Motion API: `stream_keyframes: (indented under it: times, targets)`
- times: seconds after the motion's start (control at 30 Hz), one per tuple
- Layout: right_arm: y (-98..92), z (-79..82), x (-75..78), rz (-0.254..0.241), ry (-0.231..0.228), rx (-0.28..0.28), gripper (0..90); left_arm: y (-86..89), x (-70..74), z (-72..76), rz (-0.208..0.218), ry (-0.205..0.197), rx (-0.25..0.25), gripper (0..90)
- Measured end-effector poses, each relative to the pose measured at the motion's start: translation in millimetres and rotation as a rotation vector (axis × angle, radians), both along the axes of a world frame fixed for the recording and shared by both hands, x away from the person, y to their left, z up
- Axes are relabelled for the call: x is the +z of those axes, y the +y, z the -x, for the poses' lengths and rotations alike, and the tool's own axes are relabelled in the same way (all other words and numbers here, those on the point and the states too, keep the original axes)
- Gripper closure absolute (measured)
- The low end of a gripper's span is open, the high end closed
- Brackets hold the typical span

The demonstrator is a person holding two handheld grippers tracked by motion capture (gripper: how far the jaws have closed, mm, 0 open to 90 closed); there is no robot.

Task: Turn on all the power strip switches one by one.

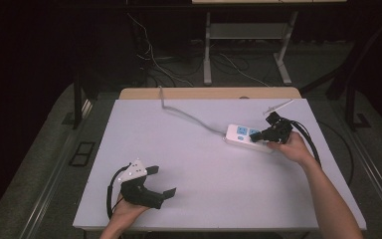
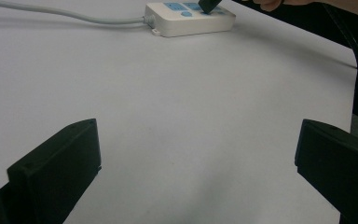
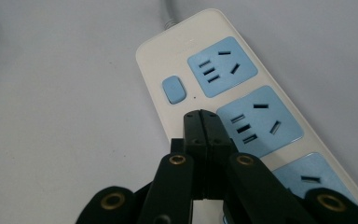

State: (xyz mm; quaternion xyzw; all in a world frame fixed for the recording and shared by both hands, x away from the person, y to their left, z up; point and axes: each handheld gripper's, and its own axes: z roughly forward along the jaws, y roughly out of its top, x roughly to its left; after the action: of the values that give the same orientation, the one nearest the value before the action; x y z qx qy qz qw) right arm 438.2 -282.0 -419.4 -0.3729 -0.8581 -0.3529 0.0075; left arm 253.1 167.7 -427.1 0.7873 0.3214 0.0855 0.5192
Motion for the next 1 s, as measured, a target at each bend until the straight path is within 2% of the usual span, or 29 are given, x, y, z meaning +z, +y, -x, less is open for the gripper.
stream_keyframes:
  times: [0.1,0.37,0.47,0.67,0.83,1.0]
  targets:
    - [0.5,1.1,-0.5,0.006,-0.010,0.004,90.0,-0.7,-0.7,-0.8,-0.003,0.003,0.002,0.0]
    - [-2.3,1.9,-4.3,-0.023,-0.011,0.003,90.0,-3.0,-1.8,-1.6,-0.016,0.005,-0.005,0.0]
    - [-1.7,2.2,-4.1,-0.016,-0.022,0.007,90.0,-2.9,-1.5,-1.3,-0.014,0.005,-0.004,0.0]
    - [-5.9,2.2,-3.6,-0.006,-0.026,-0.025,90.0,-1.4,-0.7,-0.5,-0.010,0.002,-0.001,0.0]
    - [-10.3,4.4,-6.6,-0.054,-0.008,-0.052,90.0,-1.4,-1.3,-1.4,-0.010,0.005,0.000,0.0]
    - [-10.4,1.5,-6.1,-0.063,-0.009,-0.064,90.0,-1.2,-1.0,-1.3,-0.009,0.003,0.000,0.0]
